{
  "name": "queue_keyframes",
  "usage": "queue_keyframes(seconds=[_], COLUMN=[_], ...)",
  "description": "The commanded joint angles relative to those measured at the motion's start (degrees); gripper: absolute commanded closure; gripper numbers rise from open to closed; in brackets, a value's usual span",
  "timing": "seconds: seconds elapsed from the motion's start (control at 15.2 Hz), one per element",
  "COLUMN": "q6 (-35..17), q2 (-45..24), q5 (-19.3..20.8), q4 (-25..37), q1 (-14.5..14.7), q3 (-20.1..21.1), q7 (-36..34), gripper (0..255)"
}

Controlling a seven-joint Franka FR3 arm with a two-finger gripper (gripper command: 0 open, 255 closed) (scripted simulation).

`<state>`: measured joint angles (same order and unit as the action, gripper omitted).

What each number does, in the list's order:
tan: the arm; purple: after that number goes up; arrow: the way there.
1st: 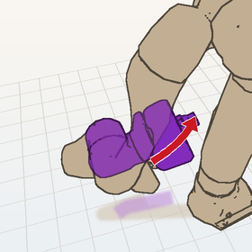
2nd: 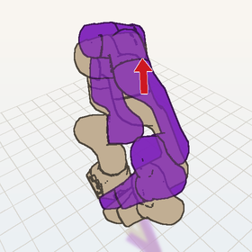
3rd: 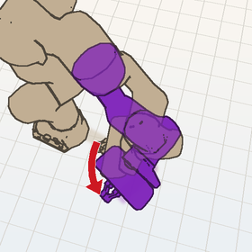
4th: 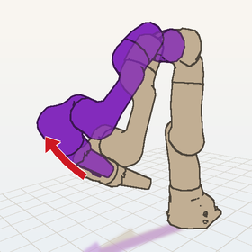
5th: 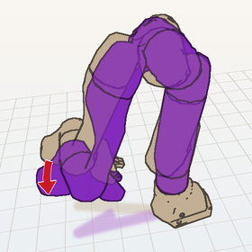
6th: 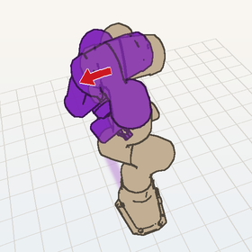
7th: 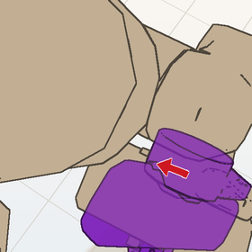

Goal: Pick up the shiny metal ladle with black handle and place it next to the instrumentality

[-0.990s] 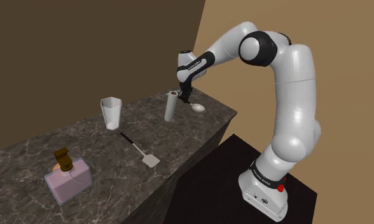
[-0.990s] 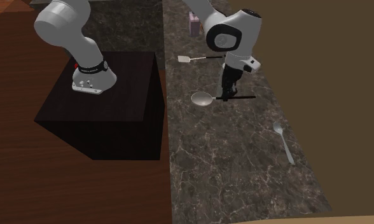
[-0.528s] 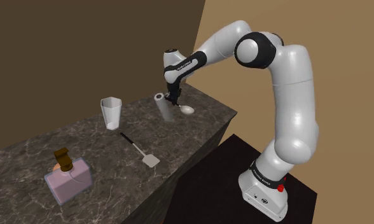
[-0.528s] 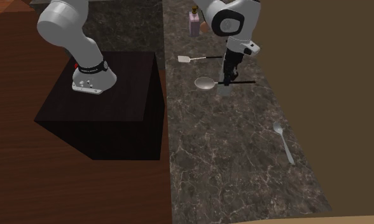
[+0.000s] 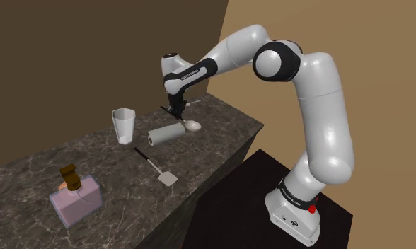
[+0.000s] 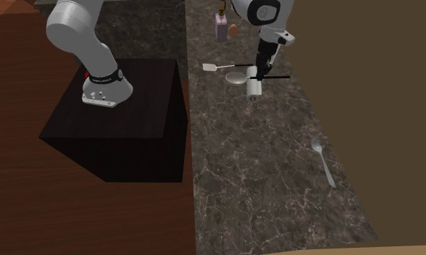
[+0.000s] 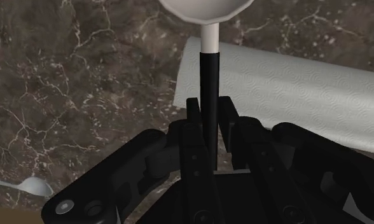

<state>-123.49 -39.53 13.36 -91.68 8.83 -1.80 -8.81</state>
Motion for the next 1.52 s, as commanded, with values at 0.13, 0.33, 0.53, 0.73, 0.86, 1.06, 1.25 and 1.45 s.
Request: queue_keyframes(seconds=[0.13,0.33,0.53,0.73,0.86,1.06,1.25,1.45], q6=[3.2,6.2,5.49,4.16,3.32,2.12,0.98,-0.1], q2=[-2.71,-5.67,-6.83,-8.32,-9.36,-10.99,-12.68,-14.45], q5=[-0.36,-0.69,-0.64,-0.52,-0.45,-0.35,-0.26,-0.17], q4=[5.07,10.5,10.9,11.04,11.22,11.64,12.17,12.84], q1=[3.38,5.84,6.01,6.02,6.03,6.04,6.06,6.08], q3=[1.03,1.74,1.73,1.66,1.62,1.54,1.47,1.4], q7=[-3.58,-5.9,-6.23,-6.5,-6.68,-6.93,-7.18,-7.41], gripper=[255,255,255,255,255,255,255,255])
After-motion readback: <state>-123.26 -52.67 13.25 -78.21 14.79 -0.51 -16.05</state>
